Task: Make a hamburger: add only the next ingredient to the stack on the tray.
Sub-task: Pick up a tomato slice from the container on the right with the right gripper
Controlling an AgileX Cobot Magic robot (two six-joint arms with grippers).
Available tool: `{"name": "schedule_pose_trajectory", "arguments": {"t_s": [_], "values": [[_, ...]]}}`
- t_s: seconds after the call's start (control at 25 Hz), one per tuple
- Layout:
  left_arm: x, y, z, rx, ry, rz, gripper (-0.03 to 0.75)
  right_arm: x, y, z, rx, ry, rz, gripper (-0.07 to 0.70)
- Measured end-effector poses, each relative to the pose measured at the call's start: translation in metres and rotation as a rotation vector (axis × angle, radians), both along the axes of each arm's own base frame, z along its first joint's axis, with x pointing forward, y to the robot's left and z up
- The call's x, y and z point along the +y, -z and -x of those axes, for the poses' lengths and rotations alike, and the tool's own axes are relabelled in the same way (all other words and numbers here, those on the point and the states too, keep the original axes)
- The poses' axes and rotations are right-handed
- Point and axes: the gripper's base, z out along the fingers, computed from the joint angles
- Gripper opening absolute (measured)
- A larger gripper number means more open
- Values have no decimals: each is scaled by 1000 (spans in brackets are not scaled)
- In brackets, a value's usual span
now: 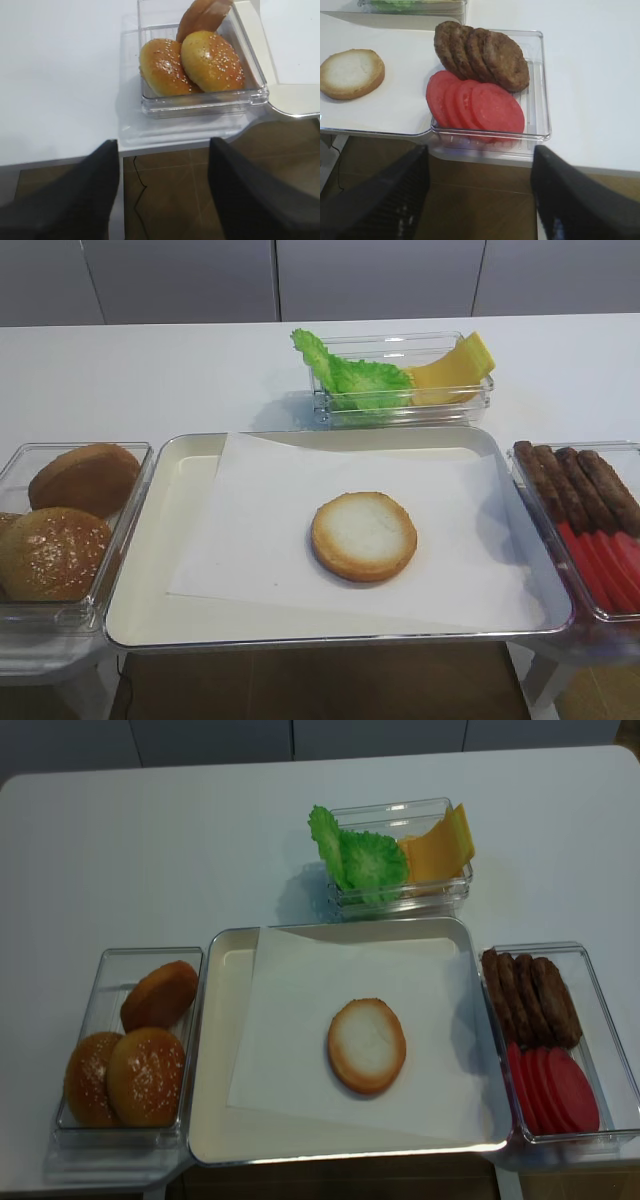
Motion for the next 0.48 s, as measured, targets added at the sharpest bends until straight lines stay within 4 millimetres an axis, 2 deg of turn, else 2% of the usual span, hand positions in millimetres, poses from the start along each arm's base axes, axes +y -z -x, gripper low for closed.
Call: {"name": "schedule_pose_trajectory", "arguments": {"t_s": [0.48], "values": [[0,0,0,0,0,0,419,0,0,0,0,0,0,499]]}}
